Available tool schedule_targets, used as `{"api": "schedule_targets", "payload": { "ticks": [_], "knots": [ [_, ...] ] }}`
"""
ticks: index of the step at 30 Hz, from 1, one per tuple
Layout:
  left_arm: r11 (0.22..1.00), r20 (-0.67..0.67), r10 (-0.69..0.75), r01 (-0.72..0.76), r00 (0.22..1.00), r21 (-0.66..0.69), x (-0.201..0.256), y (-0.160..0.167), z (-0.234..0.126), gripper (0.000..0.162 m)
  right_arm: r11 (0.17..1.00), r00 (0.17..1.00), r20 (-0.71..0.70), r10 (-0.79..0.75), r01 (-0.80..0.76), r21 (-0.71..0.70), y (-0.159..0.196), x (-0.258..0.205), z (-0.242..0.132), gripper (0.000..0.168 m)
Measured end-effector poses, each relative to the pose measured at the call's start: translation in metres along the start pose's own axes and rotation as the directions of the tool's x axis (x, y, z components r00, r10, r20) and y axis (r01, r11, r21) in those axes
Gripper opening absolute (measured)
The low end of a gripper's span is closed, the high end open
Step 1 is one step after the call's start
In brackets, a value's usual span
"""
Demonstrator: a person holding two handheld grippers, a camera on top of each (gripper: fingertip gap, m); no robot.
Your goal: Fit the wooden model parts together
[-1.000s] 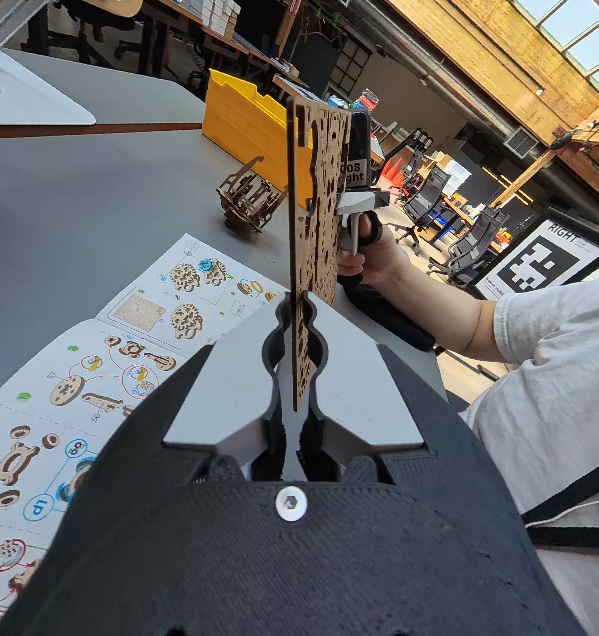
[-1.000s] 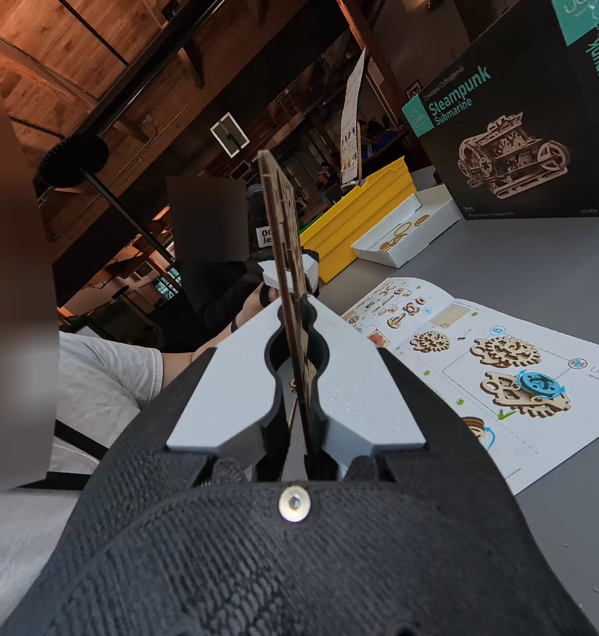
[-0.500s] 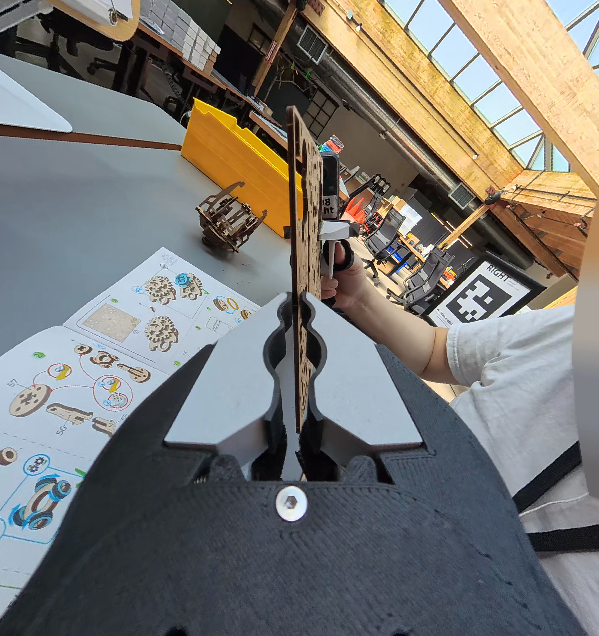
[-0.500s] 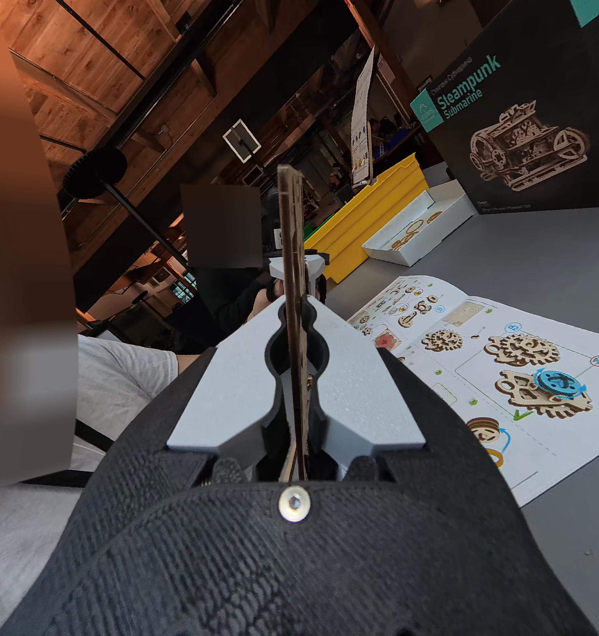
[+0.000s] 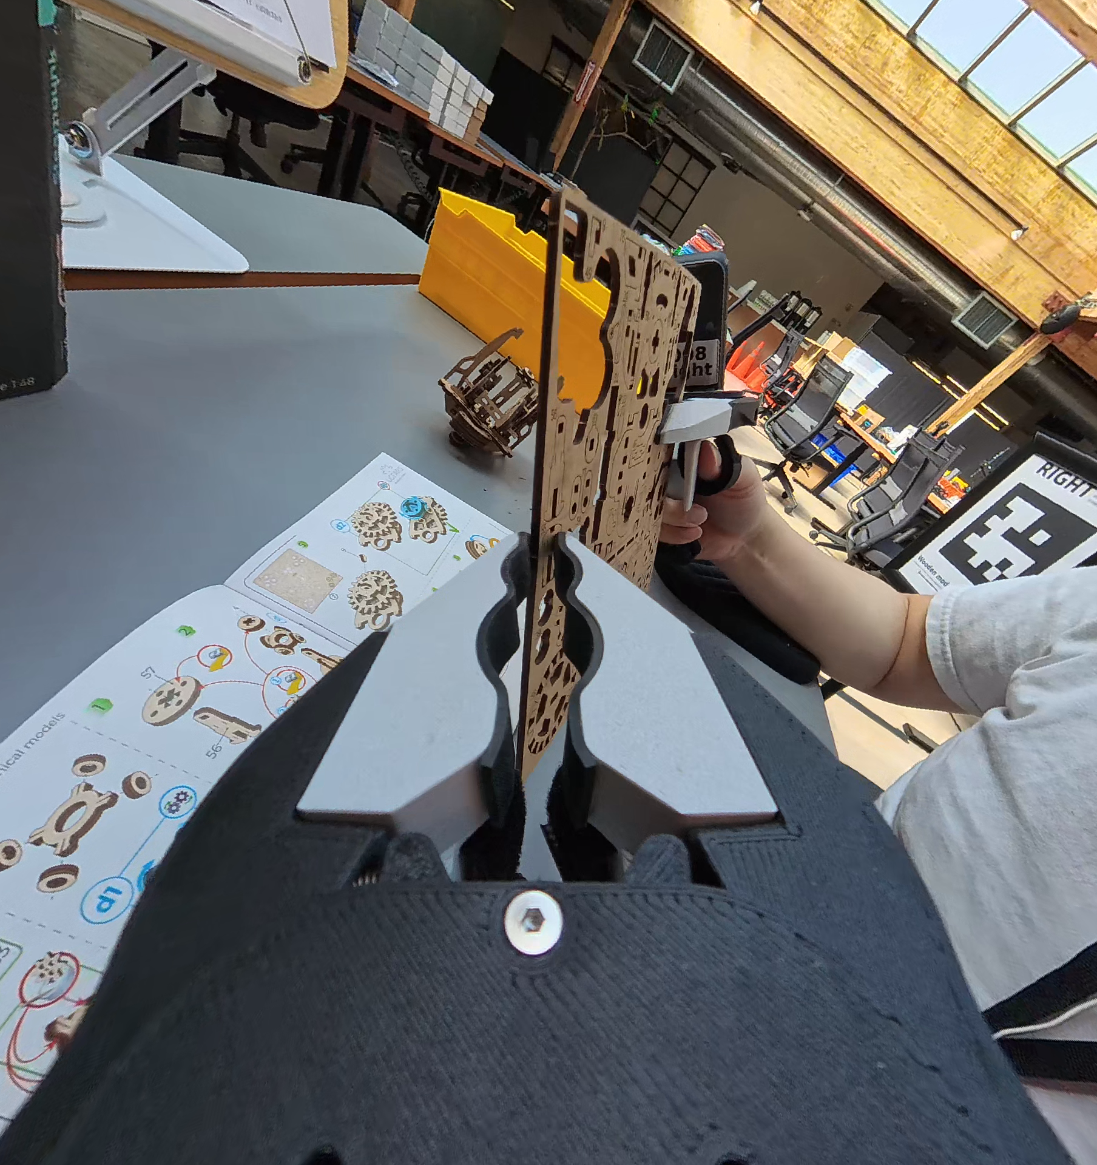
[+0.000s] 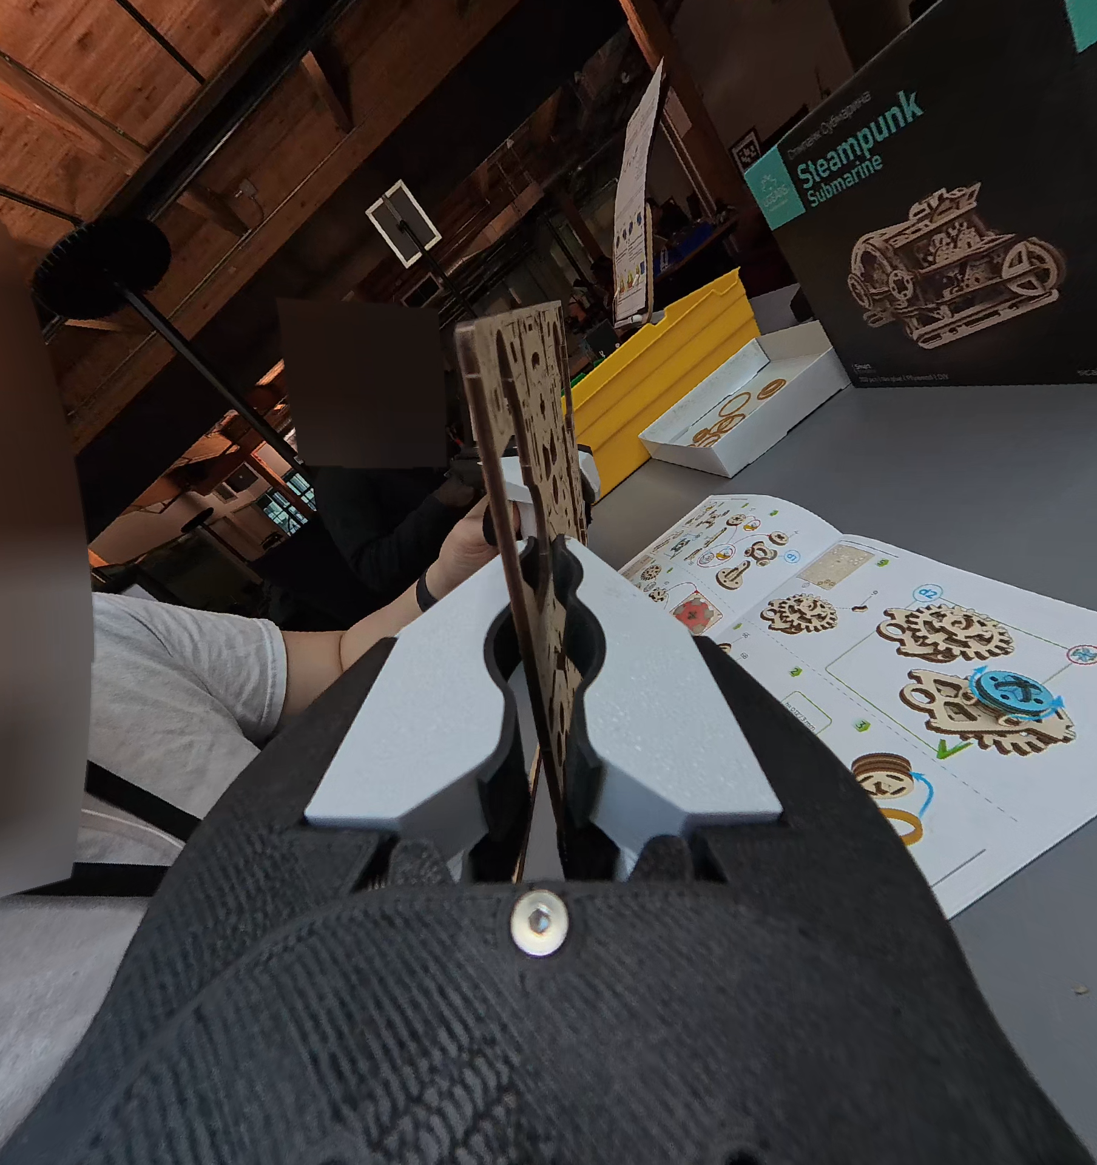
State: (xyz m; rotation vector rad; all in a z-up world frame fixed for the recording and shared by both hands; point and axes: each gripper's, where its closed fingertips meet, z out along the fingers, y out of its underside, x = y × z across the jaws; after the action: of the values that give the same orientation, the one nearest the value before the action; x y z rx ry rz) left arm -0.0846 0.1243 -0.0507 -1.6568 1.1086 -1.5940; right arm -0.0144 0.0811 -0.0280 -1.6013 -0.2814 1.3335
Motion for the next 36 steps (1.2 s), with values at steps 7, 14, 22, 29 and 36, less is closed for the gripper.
{"api": "schedule_targets", "payload": {
  "ticks": [7, 14, 22, 29, 36],
  "knots": [
    [0.999, -0.106, -0.026, 0.029, 0.994, 0.03, 0.015, -0.006, -0.001, 0.003, 1.0, 0.999, 0.036, 0.012, -0.013, 0.018, -0.005, -0.003, -0.004, 0.001],
    [0.982, -0.24, -0.14, 0.166, 0.961, 0.09, 0.022, -0.015, -0.006, 0.0, 1.0, 0.998, 0.059, 0.027, -0.027, -0.006, -0.001, -0.004, -0.003, 0.001],
    [0.993, -0.103, -0.086, 0.093, 0.991, 0.066, 0.008, -0.011, -0.007, 0.003, 0.999, 1.0, 0.027, 0.004, -0.004, -0.032, 0.006, -0.003, 0.002, 0.002],
    [0.998, -0.06, -0.034, 0.038, 0.998, 0.058, 0.007, -0.01, -0.006, 0.004, 1.0, 1.0, 0.022, -0.013, 0.013, -0.014, 0.003, -0.006, 0.002, 0.001],
    [0.999, -0.008, 0.007, -0.006, 1.0, 0.05, 0.005, -0.008, -0.004, 0.004, 0.999, 0.999, 0.007, -0.038, 0.038, -0.02, 0.004, -0.007, 0.002, 0.002]
  ]
}}
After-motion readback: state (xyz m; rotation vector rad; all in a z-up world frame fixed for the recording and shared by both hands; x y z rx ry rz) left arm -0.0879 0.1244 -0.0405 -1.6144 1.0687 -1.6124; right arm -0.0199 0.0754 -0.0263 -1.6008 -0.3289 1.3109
